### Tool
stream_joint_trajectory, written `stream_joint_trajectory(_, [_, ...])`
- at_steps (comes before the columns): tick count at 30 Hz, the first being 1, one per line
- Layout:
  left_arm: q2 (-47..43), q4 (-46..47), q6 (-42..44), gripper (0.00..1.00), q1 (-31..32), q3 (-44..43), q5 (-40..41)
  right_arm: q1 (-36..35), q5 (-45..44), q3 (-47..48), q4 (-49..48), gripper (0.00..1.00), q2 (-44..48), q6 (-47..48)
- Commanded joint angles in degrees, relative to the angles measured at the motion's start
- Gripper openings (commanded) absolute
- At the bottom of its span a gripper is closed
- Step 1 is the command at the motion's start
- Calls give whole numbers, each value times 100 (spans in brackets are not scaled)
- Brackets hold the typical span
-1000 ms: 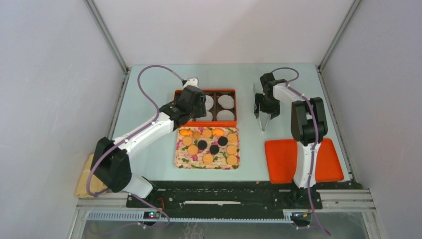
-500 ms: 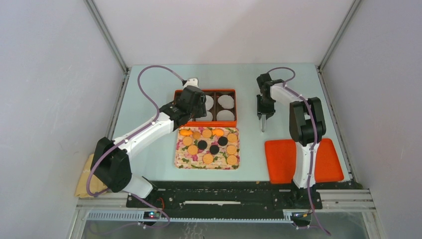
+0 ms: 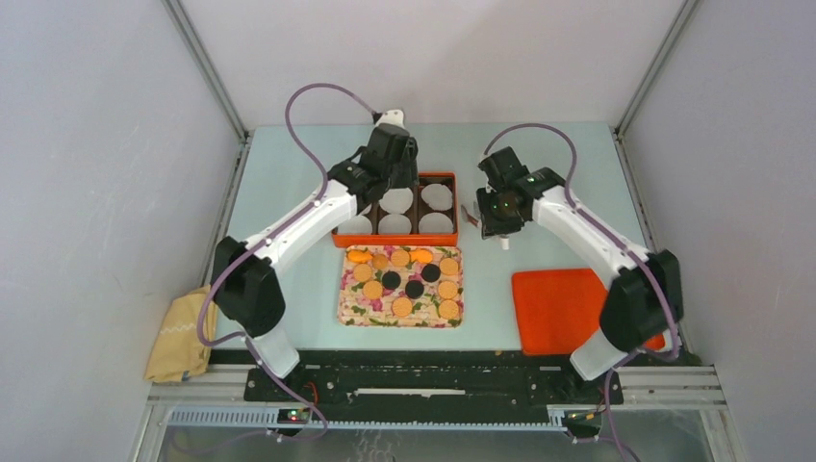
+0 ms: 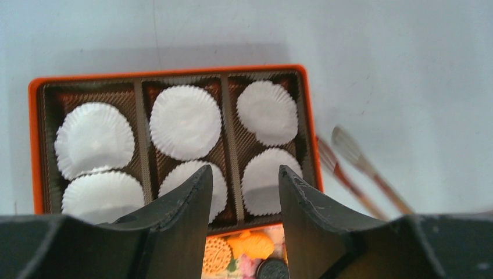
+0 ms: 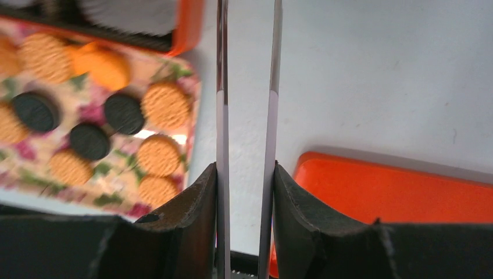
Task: Pack the cookies
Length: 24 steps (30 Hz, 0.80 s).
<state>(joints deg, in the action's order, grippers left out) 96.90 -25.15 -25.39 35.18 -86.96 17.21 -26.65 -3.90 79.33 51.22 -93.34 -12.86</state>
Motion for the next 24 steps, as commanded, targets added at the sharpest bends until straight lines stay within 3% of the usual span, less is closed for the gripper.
stream_joint_trajectory(1, [259,-149,74,51,-107,-714,-284,-138,590,-226,4,37,745,87])
stream_joint_trajectory(9, [318,115,-190,50,-111,-559,-905,-306,862,-215,-113,36,1341,83])
stream_joint_trajectory(12, [157,124,-250,49,-110,-388,-712,-527,526,-43,-74,35,1463,74])
stream_joint_trajectory(15, [-254,122,-271,49,-166,-148,-297,-847,8,227,71,34,1520,85])
stream_joint_trajectory(24, [-1793,91,-399,51,-390,984,105,-1867,-375,359,202,34,1608,45])
